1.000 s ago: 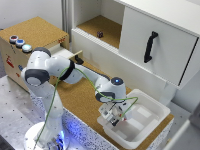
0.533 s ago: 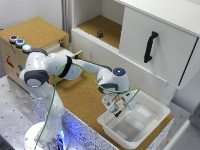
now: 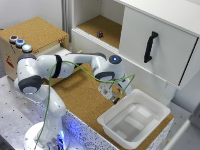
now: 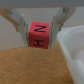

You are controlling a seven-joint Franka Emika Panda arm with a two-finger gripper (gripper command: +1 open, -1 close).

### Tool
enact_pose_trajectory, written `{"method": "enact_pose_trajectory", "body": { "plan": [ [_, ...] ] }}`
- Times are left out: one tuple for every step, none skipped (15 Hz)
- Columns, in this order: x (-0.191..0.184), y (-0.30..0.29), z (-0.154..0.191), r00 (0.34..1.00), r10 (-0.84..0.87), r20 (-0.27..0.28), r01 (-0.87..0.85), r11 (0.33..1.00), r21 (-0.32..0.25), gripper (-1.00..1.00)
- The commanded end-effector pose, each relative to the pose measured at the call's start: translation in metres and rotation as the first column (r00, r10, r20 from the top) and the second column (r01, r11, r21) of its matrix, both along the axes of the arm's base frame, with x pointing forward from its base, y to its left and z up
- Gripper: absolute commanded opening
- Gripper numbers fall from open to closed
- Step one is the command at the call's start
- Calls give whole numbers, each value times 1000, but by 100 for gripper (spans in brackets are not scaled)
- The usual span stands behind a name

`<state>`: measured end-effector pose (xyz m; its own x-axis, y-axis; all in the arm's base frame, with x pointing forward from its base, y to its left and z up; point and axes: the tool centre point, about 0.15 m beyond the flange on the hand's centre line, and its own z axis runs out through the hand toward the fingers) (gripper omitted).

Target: Pick up the pink block

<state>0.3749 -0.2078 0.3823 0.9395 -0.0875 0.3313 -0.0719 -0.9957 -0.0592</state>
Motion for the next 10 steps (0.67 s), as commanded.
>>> {"method": "enact_pose_trajectory", "body": {
  "plan": [
    [14,105,22,990,133,39,-130,989,-69,-100],
    [16,126,27,984,171,57,-167,983,-81,-100],
    [18,143,31,977,203,67,-197,976,-88,-100],
    [20,163,35,968,236,86,-227,968,-108,-100],
    [21,183,39,959,264,106,-251,960,-125,-100],
    [22,206,43,945,301,125,-282,948,-145,-100],
    [22,227,45,933,333,137,-311,937,-161,-100],
    [21,247,46,921,361,145,-335,925,-178,-100],
    [21,267,44,910,387,146,-358,914,-191,-100],
    [19,283,44,900,411,143,-381,904,-196,-100]
  ]
}}
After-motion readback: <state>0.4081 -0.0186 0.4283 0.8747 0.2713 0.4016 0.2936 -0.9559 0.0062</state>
